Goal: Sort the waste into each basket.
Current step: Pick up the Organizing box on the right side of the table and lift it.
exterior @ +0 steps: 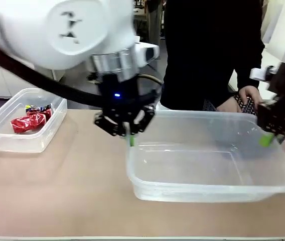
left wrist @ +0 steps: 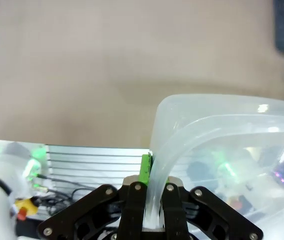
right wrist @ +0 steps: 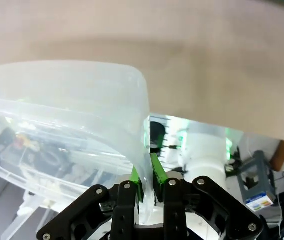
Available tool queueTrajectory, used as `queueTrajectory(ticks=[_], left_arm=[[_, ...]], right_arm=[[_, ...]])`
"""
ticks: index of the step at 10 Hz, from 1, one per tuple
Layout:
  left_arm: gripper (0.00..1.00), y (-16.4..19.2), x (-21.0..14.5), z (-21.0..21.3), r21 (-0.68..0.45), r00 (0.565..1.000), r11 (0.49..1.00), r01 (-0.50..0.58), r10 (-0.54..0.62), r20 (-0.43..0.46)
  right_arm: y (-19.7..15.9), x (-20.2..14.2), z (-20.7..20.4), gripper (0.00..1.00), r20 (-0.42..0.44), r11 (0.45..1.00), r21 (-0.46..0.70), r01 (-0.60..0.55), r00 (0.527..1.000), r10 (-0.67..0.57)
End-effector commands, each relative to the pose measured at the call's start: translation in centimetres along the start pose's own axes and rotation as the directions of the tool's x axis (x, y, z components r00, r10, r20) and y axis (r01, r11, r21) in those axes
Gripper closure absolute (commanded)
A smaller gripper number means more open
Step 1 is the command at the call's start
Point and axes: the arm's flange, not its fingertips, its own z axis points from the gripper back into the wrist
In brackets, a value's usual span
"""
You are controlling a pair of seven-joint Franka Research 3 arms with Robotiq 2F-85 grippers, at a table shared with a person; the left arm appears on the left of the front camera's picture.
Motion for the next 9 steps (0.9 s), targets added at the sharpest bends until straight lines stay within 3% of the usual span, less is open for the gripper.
queueTrajectory(ticks=[1, 4, 5, 7, 9], left_arm=[[1.0, -1.8, -0.5, -0.2, 0.014, 0.999, 0.999, 0.041, -0.041, -0.006], [1.0, -1.8, -0.5, -0.2, 0.014, 0.999, 0.999, 0.041, -0.041, -0.006], [1.0, -1.8, -0.5, -0.2, 0.014, 0.999, 0.999, 0.041, -0.041, -0.006], [0.96, -0.8, 0.1, 0.3, 0.049, 1.0, 0.999, 0.012, -0.013, 0.029], [0.96, 4.2, 1.3, 2.9, 0.106, 0.993, 0.993, -0.052, 0.04, 0.107]], right_arm=[[-0.7, -1.8, 0.3, 1.0, 0.01, 0.999, -0.036, 0.003, 1.0, -0.003], [-0.7, -1.8, 0.3, 1.0, 0.01, 0.999, -0.036, 0.003, 1.0, -0.003], [-0.2, -0.7, 0.0, 0.92, 0.004, 1.0, -0.022, 0.0, 1.0, 0.0], [4.1, 1.8, 0.6, 0.92, -0.004, 0.999, -0.013, 0.031, 1.0, -0.031], [8.3, 5.7, 1.0, 0.92, -0.085, 0.999, 0.023, 0.037, 0.996, -0.035]])
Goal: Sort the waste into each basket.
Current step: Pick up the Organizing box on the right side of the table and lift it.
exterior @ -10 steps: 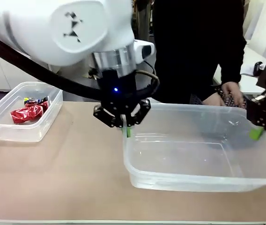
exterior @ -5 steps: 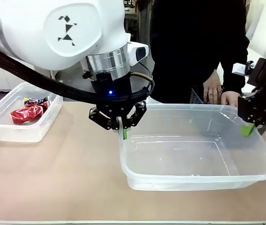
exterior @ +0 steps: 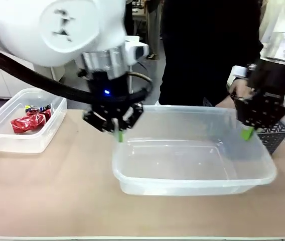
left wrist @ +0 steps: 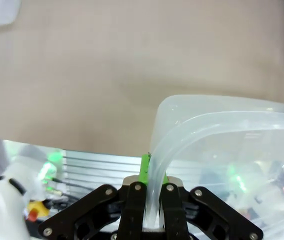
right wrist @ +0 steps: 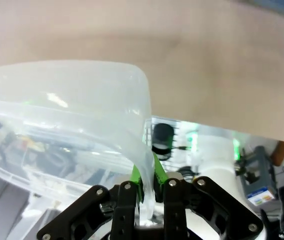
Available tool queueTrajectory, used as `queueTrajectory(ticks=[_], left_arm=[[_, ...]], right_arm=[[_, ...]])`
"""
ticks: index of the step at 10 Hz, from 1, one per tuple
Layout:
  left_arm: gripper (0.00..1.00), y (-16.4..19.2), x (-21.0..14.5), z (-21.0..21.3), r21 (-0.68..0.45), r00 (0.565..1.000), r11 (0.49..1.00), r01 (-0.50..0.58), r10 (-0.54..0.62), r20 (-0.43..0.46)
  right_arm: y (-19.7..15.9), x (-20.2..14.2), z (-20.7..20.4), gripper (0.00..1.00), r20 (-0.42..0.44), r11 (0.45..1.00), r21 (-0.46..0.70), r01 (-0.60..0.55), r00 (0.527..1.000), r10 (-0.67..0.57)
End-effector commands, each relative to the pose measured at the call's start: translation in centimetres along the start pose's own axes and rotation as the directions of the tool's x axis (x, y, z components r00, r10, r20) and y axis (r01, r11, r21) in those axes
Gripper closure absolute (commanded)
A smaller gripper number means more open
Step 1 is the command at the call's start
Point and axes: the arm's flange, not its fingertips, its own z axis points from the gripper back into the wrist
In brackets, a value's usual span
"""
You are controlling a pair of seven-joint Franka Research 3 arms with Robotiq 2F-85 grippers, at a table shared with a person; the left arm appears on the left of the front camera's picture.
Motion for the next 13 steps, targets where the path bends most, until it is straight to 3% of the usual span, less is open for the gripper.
queueTrajectory(ticks=[1, 6, 8, 9, 10, 11, 13], left_arm=[[0.96, 4.5, 1.2, 1.1, 0.01, 0.998, 1.0, 0.003, -0.003, 0.065], [0.96, 7.5, 6.1, -5.0, -0.088, 0.999, 0.995, 0.047, -0.047, 0.003], [0.96, 7.7, 7.9, -6.2, -0.135, 0.997, 0.989, 0.067, -0.07, -0.018], [0.96, 8.0, 8.6, -6.2, -0.135, 0.998, 0.991, 0.016, -0.023, -0.053], [0.96, 7.7, 7.4, -5.7, -0.084, 0.999, 0.995, 0.047, -0.047, -0.006], [0.96, 7.7, 7.4, -5.7, -0.084, 0.999, 0.995, 0.047, -0.047, -0.006], [0.96, 7.7, 7.4, -5.7, -0.084, 0.999, 0.995, 0.047, -0.047, -0.006]], right_arm=[[4.7, 4.1, 1.5, 0.92, -0.079, 0.997, 0.071, 0.03, 0.997, -0.025], [5.7, 10.8, 1.2, 0.92, -0.171, 0.987, 0.109, 0.117, 0.98, -0.097], [4.9, 11.7, -0.7, 0.92, -0.201, 0.98, 0.115, 0.164, 0.97, -0.139], [4.6, 11.7, -1.2, 0.92, -0.191, 0.975, 0.121, 0.187, 0.968, -0.162], [4.6, 11.7, -1.7, 0.92, -0.184, 0.977, 0.099, 0.191, 0.968, -0.17], [3.6, 12.2, -1.6, 0.92, -0.185, 0.989, 0.074, 0.132, 0.976, -0.116], [3.6, 12.2, -1.6, 0.92, -0.185, 0.989, 0.074, 0.132, 0.976, -0.116]])
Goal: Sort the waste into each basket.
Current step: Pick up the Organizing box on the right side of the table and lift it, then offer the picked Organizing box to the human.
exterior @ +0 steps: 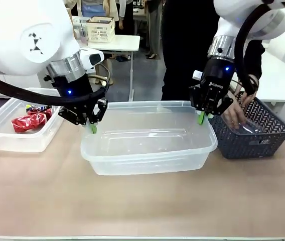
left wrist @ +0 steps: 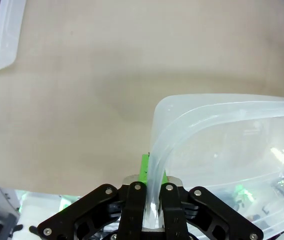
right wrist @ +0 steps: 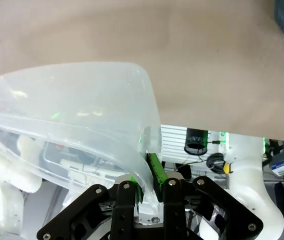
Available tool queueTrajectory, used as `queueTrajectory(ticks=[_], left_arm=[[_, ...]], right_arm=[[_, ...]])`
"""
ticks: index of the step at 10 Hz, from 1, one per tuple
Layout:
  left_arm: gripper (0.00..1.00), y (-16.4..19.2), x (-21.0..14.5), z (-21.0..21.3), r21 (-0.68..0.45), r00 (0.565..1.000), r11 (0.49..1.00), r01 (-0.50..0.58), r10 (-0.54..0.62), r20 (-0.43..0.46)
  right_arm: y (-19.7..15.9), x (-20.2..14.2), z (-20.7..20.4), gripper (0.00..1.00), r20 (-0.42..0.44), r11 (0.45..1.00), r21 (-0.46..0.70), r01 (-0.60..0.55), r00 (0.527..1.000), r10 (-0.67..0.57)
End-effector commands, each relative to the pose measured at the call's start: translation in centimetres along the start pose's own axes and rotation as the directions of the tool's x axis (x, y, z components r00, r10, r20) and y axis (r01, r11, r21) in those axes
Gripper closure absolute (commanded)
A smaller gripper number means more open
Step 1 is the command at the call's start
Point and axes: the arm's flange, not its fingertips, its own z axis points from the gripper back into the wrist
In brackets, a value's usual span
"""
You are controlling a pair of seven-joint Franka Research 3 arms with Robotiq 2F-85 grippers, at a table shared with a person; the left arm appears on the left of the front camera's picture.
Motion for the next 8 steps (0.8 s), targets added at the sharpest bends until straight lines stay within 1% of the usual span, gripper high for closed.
queueTrajectory(ticks=[1, 8], left_arm=[[0.96, 0.04, -0.35, -0.06, 0.014, 1.0, 1.0, -0.007, 0.007, 0.01], [0.96, 0.04, -0.35, -0.06, 0.014, 1.0, 1.0, -0.007, 0.007, 0.01]], right_arm=[[0.26, -0.18, 0.38, 0.92, 0.001, 1.0, 0.013, -0.013, 1.0, 0.013], [0.26, -0.18, 0.38, 0.92, 0.001, 1.0, 0.013, -0.013, 1.0, 0.013]])
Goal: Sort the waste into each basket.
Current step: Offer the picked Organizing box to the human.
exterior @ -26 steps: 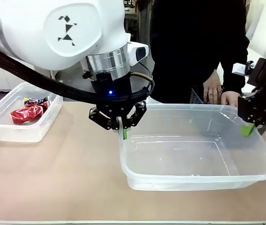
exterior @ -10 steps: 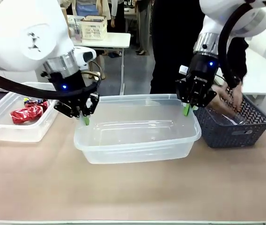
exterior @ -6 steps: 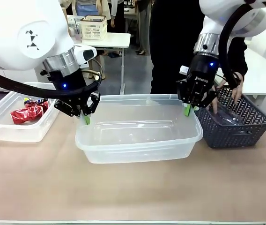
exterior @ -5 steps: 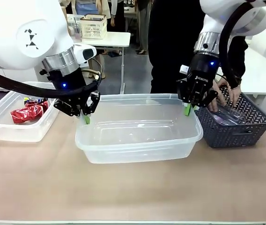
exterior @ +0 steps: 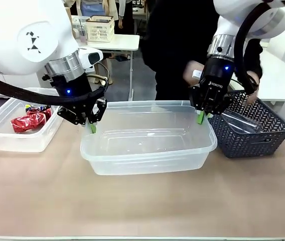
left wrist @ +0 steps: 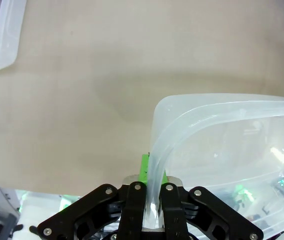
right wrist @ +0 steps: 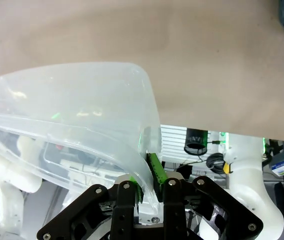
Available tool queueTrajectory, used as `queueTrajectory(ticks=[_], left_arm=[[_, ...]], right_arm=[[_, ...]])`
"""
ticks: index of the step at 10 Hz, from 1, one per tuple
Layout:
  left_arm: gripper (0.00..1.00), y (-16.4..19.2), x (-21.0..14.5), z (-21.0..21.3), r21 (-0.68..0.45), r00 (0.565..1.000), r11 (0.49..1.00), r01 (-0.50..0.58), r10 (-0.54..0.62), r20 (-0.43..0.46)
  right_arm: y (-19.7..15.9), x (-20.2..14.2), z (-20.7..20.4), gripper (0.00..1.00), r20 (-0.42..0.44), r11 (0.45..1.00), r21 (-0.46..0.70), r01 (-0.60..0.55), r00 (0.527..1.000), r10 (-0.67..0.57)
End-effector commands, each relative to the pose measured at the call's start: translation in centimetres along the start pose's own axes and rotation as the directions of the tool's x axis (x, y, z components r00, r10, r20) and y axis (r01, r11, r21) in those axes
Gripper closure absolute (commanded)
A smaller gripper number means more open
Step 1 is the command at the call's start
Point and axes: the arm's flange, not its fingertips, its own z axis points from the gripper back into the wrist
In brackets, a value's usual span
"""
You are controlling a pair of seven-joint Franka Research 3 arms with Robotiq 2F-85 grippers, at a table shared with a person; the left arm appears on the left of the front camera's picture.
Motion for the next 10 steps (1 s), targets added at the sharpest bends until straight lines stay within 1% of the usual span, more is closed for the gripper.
queueTrajectory(ticks=[1, 10], left_arm=[[0.96, 0.03, -0.31, -0.1, 0.013, 1.0, 1.0, -0.007, 0.007, 0.009], [0.96, 0.03, -0.31, -0.1, 0.013, 1.0, 1.0, -0.007, 0.007, 0.009]], right_arm=[[0.25, -0.18, 0.37, 0.92, 0.001, 1.0, 0.013, -0.013, 1.0, 0.013], [0.25, -0.18, 0.37, 0.92, 0.001, 1.0, 0.013, -0.013, 1.0, 0.013]])
